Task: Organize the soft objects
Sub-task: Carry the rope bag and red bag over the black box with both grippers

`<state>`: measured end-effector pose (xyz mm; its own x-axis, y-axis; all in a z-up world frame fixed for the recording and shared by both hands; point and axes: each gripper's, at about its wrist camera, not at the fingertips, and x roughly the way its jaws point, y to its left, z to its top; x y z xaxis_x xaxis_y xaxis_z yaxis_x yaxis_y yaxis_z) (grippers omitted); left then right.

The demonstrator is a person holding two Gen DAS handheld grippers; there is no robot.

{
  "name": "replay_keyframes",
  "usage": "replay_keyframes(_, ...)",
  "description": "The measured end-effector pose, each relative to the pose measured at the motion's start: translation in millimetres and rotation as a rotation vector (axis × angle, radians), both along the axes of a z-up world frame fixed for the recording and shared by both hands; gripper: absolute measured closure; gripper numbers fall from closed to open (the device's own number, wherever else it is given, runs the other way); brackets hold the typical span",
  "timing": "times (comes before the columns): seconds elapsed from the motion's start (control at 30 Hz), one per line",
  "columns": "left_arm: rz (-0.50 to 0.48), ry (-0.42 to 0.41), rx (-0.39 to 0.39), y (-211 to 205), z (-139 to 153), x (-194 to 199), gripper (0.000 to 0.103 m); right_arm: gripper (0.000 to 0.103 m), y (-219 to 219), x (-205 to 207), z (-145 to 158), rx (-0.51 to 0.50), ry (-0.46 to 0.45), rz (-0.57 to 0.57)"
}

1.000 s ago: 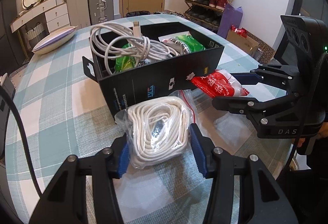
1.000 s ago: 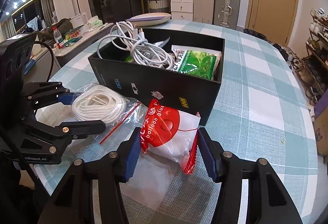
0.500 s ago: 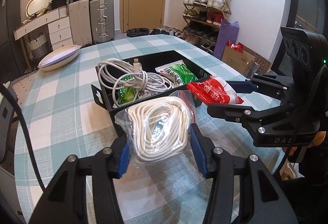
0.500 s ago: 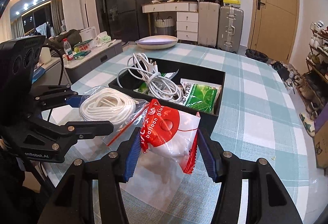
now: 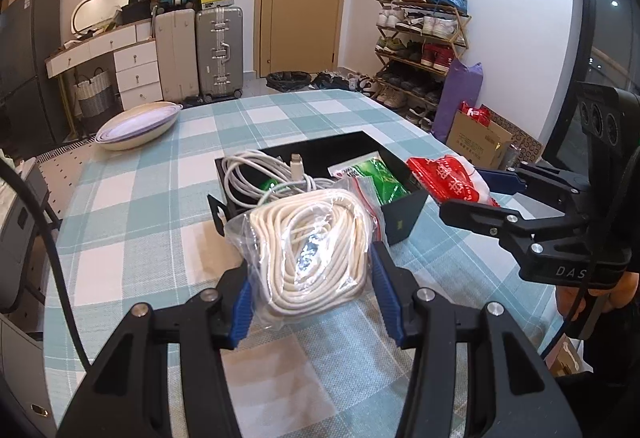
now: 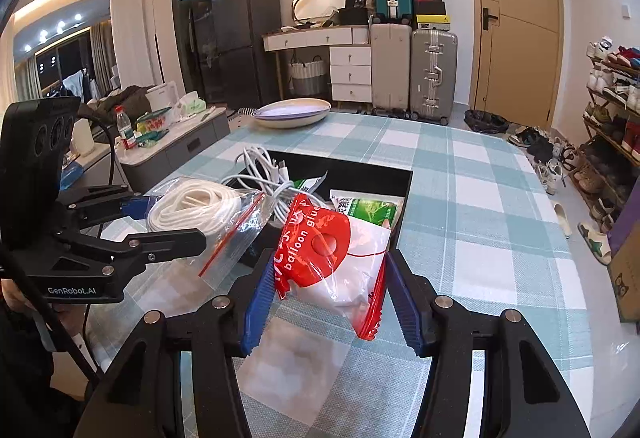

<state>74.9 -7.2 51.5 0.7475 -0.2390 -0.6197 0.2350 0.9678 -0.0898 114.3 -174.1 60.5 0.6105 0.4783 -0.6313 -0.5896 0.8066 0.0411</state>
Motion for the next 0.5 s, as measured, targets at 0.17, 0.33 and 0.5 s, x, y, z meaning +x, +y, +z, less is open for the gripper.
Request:
replay_keyframes(0.17,0.013,-0.019,0.013,1.2,6.7,4.3,0.052,0.048,-3.7,3.2,5.6,0.021,-0.015,-0.021)
replay_keyframes(0.33,0.030,-0.027,0.013,5.6,9.8,10.9,0.052,0.048,-5.9,14.4,5.4,0.039,-0.012,-0.041)
replay_keyframes(0.5,0.049,-0.027,0.017,9.0,8.4,19.2,0.052,0.048,-2.5,24.6,3.8,0.039,-0.010,-0.053)
